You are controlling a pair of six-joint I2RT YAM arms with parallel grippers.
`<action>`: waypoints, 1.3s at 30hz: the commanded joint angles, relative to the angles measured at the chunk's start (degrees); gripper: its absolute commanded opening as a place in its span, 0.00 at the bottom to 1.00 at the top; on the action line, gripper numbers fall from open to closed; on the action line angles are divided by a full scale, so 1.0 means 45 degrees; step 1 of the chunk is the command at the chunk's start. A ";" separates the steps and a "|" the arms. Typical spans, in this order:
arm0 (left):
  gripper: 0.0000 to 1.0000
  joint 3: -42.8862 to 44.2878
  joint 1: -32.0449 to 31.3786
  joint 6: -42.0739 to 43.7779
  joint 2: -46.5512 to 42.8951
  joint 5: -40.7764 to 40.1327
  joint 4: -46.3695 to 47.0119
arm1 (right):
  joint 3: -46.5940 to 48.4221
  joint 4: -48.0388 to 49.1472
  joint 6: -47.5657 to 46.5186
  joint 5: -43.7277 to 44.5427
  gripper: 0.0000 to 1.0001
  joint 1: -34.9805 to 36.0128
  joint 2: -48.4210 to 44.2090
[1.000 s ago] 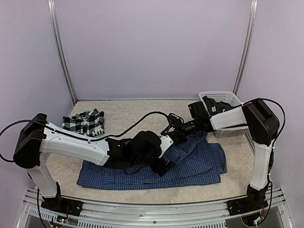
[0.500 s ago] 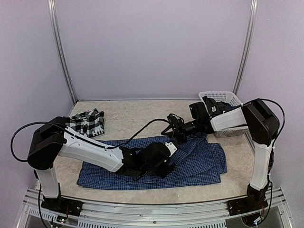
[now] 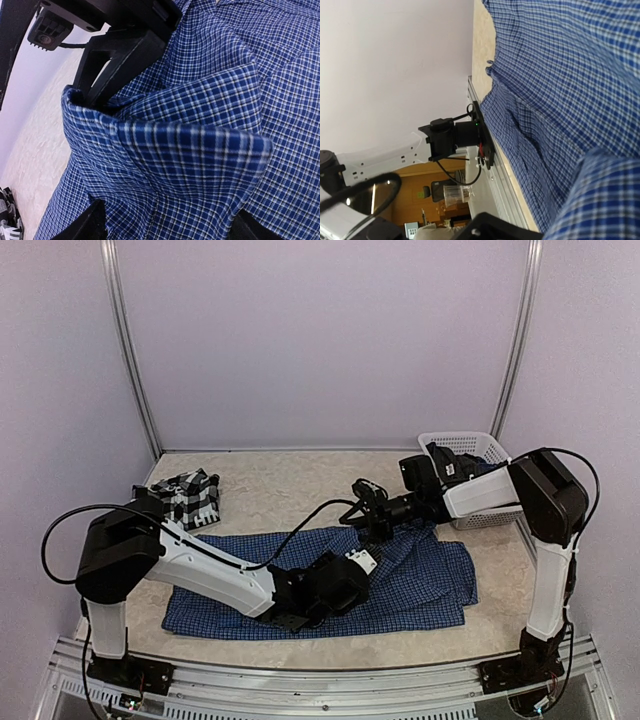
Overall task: Fold and stack the long sleeve shirts
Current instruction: Smooth out the rectangle-folded shirt at the center of the board.
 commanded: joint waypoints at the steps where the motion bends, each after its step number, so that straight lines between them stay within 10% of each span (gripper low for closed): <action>1: 0.67 0.0355 -0.0075 0.0250 0.0294 -0.0979 0.0616 | -0.0214 0.0412 0.0058 -0.0257 0.50 -0.0158 0.0099; 16: 0.00 -0.0154 0.0037 0.0173 -0.0900 -0.0424 0.0515 | -0.0180 -0.0038 -0.0427 -0.0196 0.51 -0.0220 0.0041; 39: 0.00 0.0174 0.3375 -0.2068 -0.5227 0.6054 -0.1551 | 0.0484 -0.8252 -0.6471 0.3066 0.71 -0.2098 -0.4759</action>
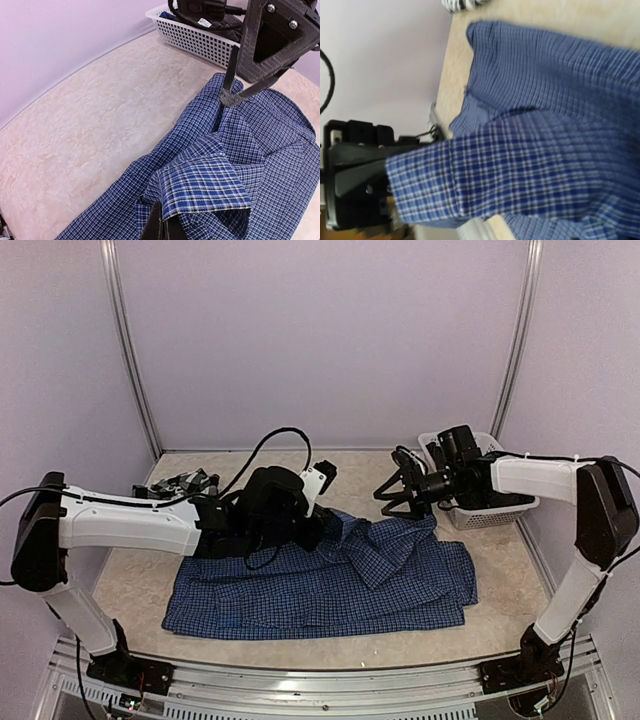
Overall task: Fold and stack the long sleeve shirts
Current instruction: Smooth out the rectangle-folded shirt at the center of the board.
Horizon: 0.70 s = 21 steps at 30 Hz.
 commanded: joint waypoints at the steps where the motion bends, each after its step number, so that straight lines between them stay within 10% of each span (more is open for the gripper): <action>1: 0.00 0.1255 0.0370 -0.0344 -0.0512 0.1554 -0.1067 | 0.0351 -0.1884 -0.1550 0.1703 0.71 -0.0518 -0.1196; 21: 0.00 0.2920 0.2050 -0.2329 -0.2527 0.3753 -0.4342 | 0.0523 -0.3885 -0.3977 0.7399 0.70 -0.0851 -0.2050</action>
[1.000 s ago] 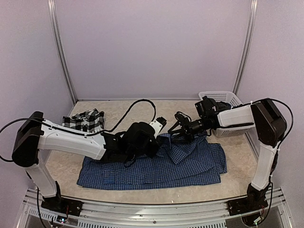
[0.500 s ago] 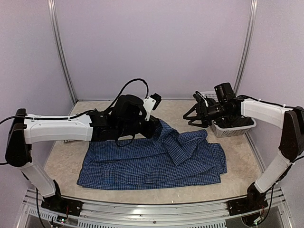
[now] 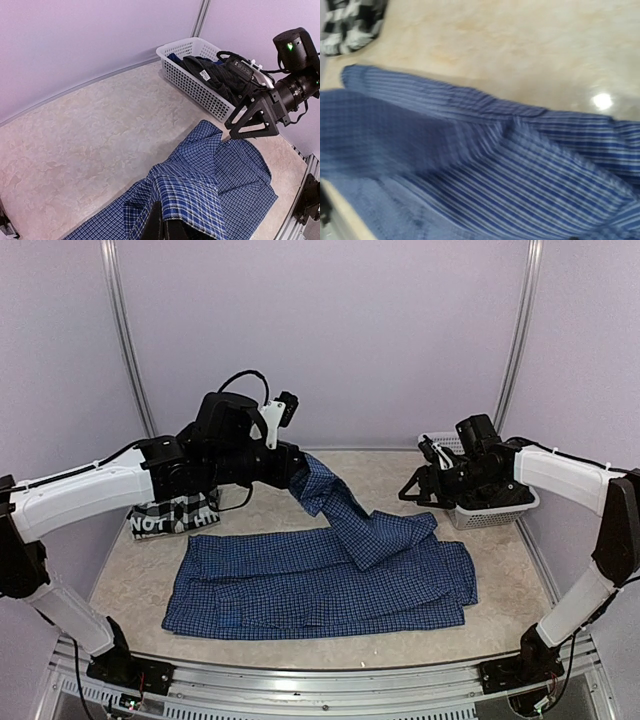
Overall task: Fold and stack the long sleeve shirts
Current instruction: Smooth out the rectangle-folded shirt at the center of the board.
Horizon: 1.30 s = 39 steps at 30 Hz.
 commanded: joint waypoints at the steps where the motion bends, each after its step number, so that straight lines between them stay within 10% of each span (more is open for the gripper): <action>1: 0.00 -0.0391 0.0023 -0.0381 -0.1100 0.1209 -0.0190 | 0.0029 -0.0116 -0.0452 0.1572 0.70 -0.0175 -0.0031; 8: 0.00 -0.0155 -0.0631 -0.0126 -0.1764 0.4294 0.0594 | -0.0003 0.0349 -0.0238 0.1987 0.70 -0.0214 0.0273; 39: 0.00 0.3413 -0.5195 0.2701 0.1146 0.5242 -0.3448 | 0.0257 0.0030 -0.0619 0.1284 0.70 -0.1266 0.1384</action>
